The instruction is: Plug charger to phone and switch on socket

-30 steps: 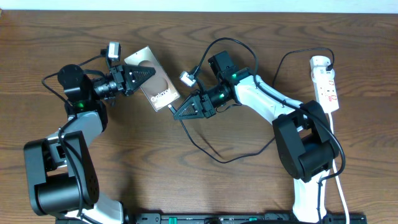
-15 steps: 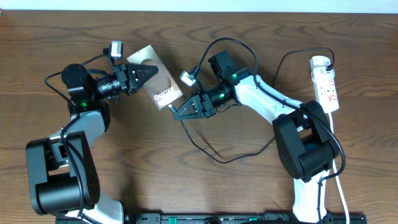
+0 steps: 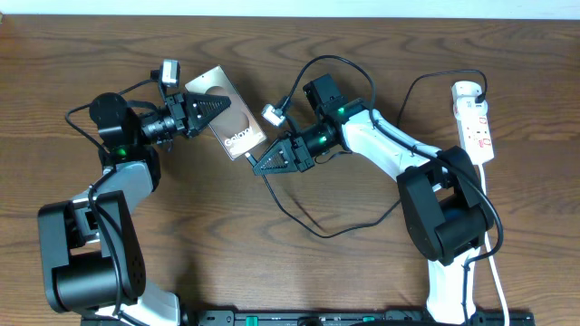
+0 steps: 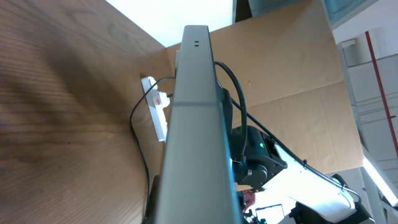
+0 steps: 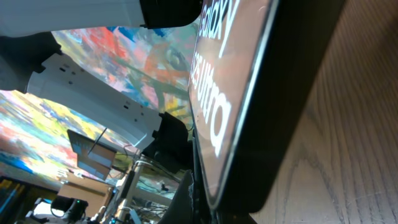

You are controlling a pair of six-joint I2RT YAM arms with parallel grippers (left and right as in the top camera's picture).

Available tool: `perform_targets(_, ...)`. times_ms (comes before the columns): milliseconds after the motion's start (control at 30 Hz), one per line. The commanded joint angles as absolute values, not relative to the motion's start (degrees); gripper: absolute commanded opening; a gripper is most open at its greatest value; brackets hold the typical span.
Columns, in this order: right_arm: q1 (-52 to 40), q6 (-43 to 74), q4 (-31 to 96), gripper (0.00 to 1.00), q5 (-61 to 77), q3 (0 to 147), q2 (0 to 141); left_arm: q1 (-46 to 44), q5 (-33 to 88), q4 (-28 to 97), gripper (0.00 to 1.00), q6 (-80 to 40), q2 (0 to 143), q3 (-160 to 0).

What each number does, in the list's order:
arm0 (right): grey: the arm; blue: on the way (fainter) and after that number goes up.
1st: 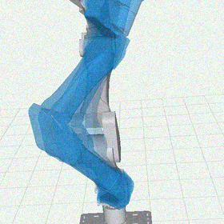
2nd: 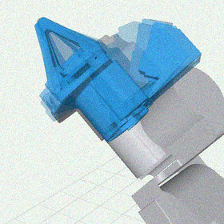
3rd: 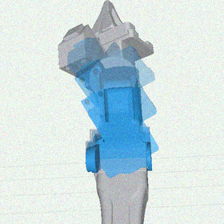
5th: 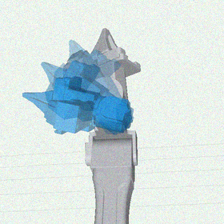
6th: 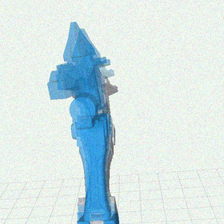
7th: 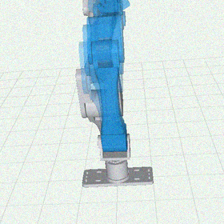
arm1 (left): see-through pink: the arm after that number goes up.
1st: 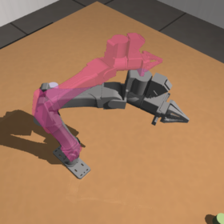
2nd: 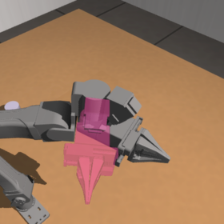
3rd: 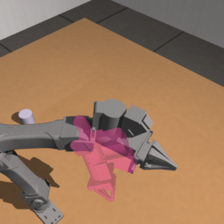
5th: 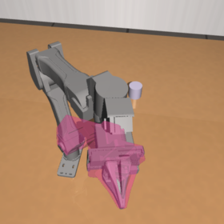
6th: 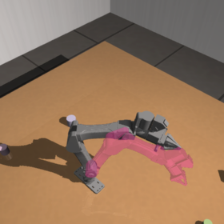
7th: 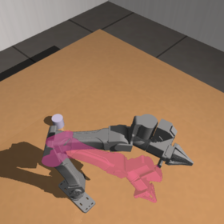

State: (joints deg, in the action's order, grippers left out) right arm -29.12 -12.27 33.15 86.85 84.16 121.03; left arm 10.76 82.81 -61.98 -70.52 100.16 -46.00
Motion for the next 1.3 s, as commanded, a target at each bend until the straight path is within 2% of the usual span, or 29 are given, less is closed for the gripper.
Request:
perform_targets(0,-29.61,-11.79,32.80,0.01,87.13,84.14,121.64,10.55,87.00,-62.74,0.07,-70.59,100.09,-47.27)
perform_targets(833,-29.58,-11.53,32.42,0.01,86.94,84.14,121.64,12.78,89.08,-62.70,0.07,-70.81,100.09,-47.27)
perform_targets(1267,-29.23,0.45,21.37,0.01,86.87,84.14,121.64,12.78,88.27,-62.70,0.07,-70.78,100.09,-47.27)
